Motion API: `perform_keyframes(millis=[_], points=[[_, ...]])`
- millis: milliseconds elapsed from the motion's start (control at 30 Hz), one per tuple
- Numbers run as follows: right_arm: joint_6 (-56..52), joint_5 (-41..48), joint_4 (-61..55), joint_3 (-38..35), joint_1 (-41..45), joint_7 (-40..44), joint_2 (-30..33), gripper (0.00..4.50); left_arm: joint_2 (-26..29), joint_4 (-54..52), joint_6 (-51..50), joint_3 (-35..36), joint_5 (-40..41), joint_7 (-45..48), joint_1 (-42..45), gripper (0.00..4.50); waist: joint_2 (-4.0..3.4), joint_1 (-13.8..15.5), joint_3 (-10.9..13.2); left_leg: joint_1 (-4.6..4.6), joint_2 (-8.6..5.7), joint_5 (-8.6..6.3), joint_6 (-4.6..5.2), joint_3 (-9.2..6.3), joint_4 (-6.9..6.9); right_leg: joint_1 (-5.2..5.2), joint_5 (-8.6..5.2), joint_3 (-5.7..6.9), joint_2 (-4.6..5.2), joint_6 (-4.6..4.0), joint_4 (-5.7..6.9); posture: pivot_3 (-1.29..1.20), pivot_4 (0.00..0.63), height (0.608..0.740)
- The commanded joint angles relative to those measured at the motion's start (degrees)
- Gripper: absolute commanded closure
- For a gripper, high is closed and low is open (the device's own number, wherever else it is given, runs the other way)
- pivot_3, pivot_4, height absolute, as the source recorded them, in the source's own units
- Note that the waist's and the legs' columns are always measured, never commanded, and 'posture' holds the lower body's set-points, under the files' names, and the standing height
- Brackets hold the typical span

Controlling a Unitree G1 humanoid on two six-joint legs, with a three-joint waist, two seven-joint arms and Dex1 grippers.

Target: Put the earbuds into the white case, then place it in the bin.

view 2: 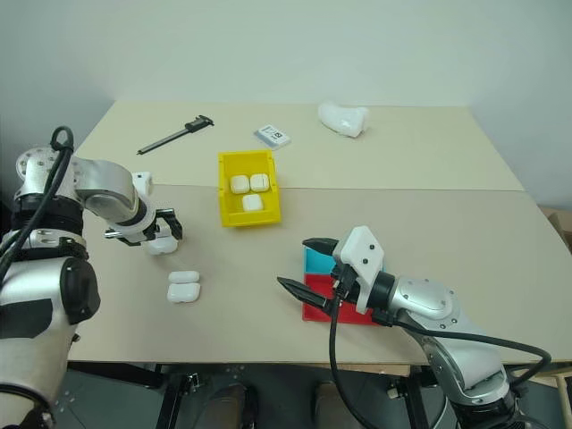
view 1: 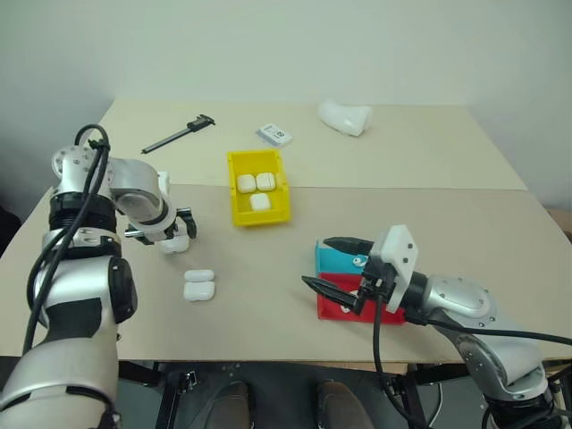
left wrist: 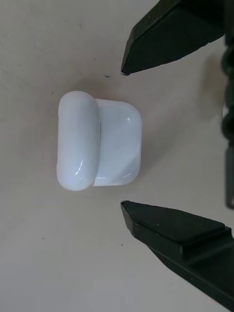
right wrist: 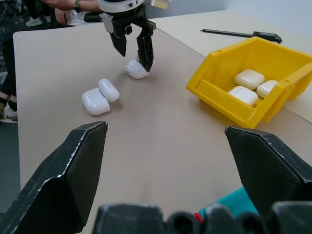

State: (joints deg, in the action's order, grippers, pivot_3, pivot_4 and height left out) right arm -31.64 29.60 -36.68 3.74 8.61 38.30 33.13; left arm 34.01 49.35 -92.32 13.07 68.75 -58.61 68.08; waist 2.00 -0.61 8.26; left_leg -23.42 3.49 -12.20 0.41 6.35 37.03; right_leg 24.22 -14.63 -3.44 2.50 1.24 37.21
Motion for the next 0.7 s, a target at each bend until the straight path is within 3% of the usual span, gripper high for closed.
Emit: perform_keyframes(millis=[33,367,700], points=[[-0.14,1.48,-2.20,-1.97,1.39,0.32,0.82,0.04,-0.36,-1.90,-0.18,3.33,-1.99,-0.15,-0.53,0.00,0.00,-0.08,0.00,0.00,0.00,0.00,0.00,0.00,0.00,0.00,0.00,0.00,0.00,0.00,0.00,0.00,0.150,0.740],[-2.03,3.97,-2.15,-3.35,2.44,0.79,2.71,0.04,-3.38,-7.42,-0.18,8.31,-5.79,-0.77,-5.31,0.00,0.02,-0.06,-0.01,0.01,0.01,0.04,-0.07,-0.05,-0.02,0.00,0.01,0.03,0.02,-0.01,0.06,0.00,0.150,0.740],[-3.02,4.57,-2.62,-3.81,2.59,0.45,3.62,0.04,-2.79,-7.70,-0.18,2.46,-12.84,11.86,-3.95,0.00,0.02,-0.05,-0.01,0.02,-0.01,0.05,-0.10,-0.03,-0.02,-0.02,0.01,0.05,0.03,-0.01,0.04,0.00,0.150,0.740]])
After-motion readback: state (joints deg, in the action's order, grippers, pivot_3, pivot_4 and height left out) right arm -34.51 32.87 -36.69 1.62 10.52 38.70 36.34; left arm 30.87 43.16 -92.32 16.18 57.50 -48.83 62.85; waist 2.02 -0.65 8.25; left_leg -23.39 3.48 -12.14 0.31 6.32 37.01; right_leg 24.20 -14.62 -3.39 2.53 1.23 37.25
